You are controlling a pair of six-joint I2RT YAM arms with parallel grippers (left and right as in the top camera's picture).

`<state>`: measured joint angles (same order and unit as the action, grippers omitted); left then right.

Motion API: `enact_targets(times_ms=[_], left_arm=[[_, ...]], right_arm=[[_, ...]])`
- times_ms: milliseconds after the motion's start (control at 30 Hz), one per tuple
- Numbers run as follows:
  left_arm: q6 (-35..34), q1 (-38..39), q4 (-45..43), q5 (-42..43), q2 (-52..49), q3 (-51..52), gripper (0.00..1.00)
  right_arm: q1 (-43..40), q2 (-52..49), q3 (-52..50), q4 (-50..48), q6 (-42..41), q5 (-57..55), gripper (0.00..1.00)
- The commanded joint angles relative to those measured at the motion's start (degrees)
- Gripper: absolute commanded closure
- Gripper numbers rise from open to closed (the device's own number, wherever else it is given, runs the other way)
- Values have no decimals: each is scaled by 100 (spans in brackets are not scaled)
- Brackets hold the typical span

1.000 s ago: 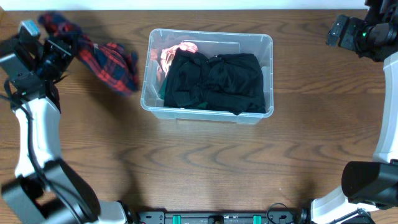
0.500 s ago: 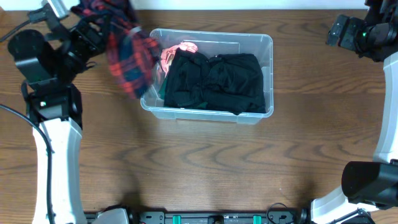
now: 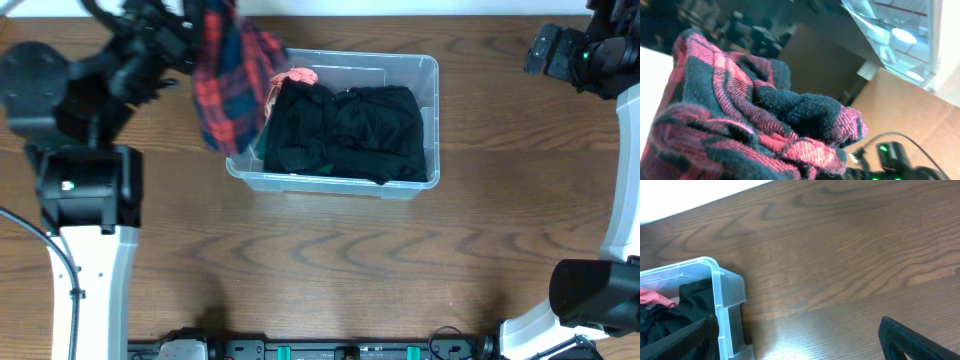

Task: Pack container
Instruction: 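Lift the plaid shirt and carry it right over the bin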

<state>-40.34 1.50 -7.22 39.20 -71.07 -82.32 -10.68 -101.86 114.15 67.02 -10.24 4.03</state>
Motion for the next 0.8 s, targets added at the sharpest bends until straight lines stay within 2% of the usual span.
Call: enact_targets(times_ms=[0, 167, 400, 567, 767], left_arm=[[-22, 601, 90, -603, -11, -153, 94], [221, 1576, 201, -1552, -197, -153, 94], [455, 2865, 127, -3626, -715, -153, 94], [450, 3482, -546, -4706, -1351, -153, 94], [299, 3681, -1679, -5488, -2004, -155, 94]], right_arm=[[22, -4, -22, 9, -61, -17, 1], [20, -4, -22, 9, -61, -17, 1], [20, -4, -22, 9, -61, -17, 1], [20, -4, -22, 7, -61, -17, 1], [20, -4, -22, 9, -61, -17, 1]])
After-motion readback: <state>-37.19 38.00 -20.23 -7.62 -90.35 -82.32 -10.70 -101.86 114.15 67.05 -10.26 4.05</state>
